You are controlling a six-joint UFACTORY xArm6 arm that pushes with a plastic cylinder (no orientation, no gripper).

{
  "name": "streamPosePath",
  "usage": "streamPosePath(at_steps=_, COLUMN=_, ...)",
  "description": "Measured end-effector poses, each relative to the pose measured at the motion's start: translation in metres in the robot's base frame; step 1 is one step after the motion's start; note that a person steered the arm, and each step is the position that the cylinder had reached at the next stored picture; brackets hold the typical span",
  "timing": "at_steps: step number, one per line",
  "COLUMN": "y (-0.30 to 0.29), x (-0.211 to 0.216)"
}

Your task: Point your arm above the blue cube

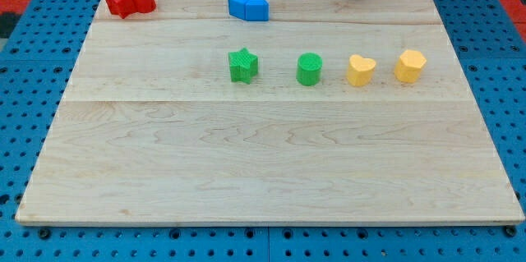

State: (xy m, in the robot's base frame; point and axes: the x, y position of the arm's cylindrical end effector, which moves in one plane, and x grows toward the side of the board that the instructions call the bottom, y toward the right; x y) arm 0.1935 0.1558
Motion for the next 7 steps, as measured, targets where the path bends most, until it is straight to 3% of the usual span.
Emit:
streamPosePath(at_steps=5, y=-0.063, x=-0.002)
streamPosePath(at_steps=7, y=-0.116, x=-0.001)
